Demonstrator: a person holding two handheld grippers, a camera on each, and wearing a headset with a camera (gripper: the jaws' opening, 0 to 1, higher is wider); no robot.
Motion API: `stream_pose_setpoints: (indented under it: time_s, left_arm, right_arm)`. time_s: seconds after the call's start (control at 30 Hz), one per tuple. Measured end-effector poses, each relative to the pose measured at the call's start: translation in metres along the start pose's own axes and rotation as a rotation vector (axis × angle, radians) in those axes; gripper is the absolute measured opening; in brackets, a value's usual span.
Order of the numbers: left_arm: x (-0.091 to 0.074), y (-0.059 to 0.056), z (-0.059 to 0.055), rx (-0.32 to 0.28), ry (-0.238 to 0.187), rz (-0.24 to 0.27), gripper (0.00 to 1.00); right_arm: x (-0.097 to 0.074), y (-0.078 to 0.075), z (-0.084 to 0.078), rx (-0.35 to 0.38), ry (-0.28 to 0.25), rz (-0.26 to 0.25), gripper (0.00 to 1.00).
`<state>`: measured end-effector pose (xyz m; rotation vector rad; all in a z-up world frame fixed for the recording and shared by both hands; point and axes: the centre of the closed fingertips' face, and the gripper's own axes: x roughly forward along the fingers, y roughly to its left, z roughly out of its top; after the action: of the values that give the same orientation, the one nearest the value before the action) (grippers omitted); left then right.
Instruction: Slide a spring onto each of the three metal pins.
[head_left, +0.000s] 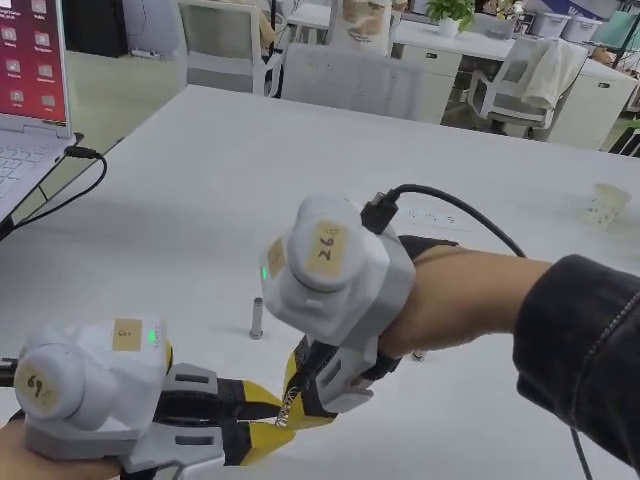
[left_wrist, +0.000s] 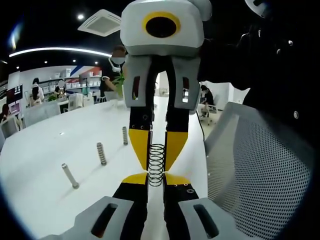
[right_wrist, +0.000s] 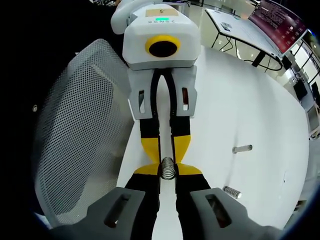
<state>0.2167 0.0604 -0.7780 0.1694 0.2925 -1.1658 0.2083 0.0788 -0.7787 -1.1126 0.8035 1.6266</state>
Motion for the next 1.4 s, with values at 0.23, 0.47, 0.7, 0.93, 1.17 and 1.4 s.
stream_pose_setpoints:
  time_s: [0.23,0.47,0.7,0.93,1.17,1.4]
  left_arm:
    - [0.0,0.004,-0.004,-0.012,0.005,0.011,0.08]
    - [-0.003,0.01,-0.009,-0.027,-0.001,0.04,0.18]
    - [-0.006,0.019,-0.013,-0.041,-0.008,0.089,0.34]
    - [-0.011,0.029,-0.015,-0.057,-0.016,0.144,0.49]
    - [-0.015,0.035,-0.022,-0.074,-0.006,0.191,0.63]
    - [-0.018,0.04,-0.029,-0.088,0.006,0.216,0.71]
  right_arm:
    - [-0.001,-0.004,0.0,0.001,0.003,-0.008,0.08]
    - [-0.001,-0.009,-0.003,0.004,0.013,-0.022,0.08]
    - [-0.001,-0.013,-0.005,0.007,0.015,-0.027,0.08]
    - [-0.001,-0.015,-0.006,0.007,0.019,-0.029,0.08]
    - [0.0,-0.018,-0.007,0.007,0.022,-0.027,0.08]
    - [-0.001,-0.024,-0.007,0.004,0.021,-0.025,0.08]
